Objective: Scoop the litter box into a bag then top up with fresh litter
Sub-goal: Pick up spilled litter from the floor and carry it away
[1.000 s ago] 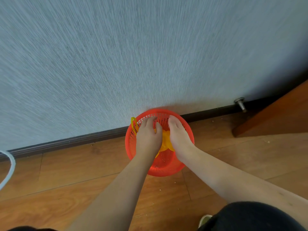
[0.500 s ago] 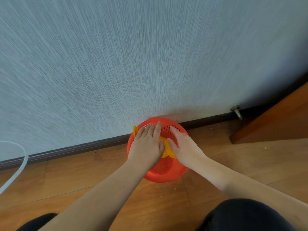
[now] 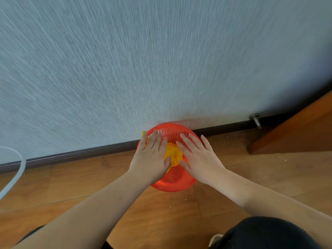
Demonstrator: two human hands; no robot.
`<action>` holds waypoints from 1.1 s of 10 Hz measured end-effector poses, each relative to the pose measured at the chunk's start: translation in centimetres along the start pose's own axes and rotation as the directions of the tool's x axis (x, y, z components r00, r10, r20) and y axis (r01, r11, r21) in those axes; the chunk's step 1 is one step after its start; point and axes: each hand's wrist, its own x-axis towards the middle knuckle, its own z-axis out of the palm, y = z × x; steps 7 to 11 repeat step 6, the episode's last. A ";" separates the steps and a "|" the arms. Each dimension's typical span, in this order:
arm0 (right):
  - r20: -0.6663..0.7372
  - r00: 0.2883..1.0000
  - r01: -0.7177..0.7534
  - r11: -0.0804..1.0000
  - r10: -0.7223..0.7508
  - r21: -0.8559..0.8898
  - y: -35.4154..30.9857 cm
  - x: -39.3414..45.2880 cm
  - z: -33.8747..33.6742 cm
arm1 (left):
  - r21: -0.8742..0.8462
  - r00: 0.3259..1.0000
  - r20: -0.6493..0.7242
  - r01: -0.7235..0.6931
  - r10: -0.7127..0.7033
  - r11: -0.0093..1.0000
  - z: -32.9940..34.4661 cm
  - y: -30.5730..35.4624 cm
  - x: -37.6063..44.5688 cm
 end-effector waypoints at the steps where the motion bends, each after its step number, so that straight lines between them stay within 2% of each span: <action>1: 0.003 1.000 0.006 1.000 -0.006 -0.027 0.3 -0.1 0.4 | -0.110 0.998 -0.022 0.055 -0.057 0.992 -0.3 0.5 0.4; 2: -0.002 1.000 -0.006 1.000 0.006 -0.013 0.4 -0.2 -0.1 | -0.178 0.990 -0.036 0.130 -0.139 0.975 -1.3 1.3 0.0; 4: 0.107 0.994 0.039 0.998 -0.033 -0.047 0.4 -0.6 -5.9 | -0.239 0.974 -0.004 0.218 -0.226 0.946 -6.7 2.0 -2.3; 5: 0.133 0.991 -0.033 0.999 0.028 0.030 -1.0 -1.8 -9.5 | -0.274 0.970 0.039 0.243 -0.241 0.931 -10.2 1.8 -3.9; 6: 0.099 0.989 -0.112 0.994 0.111 0.013 -2.5 -3.0 -13.9 | -0.289 0.970 0.074 0.244 -0.233 0.926 -14.0 1.2 -6.3; 11: 0.099 0.989 -0.112 0.994 0.111 0.013 -2.5 -3.0 -13.9 | -0.289 0.970 0.074 0.244 -0.233 0.926 -14.0 1.2 -6.3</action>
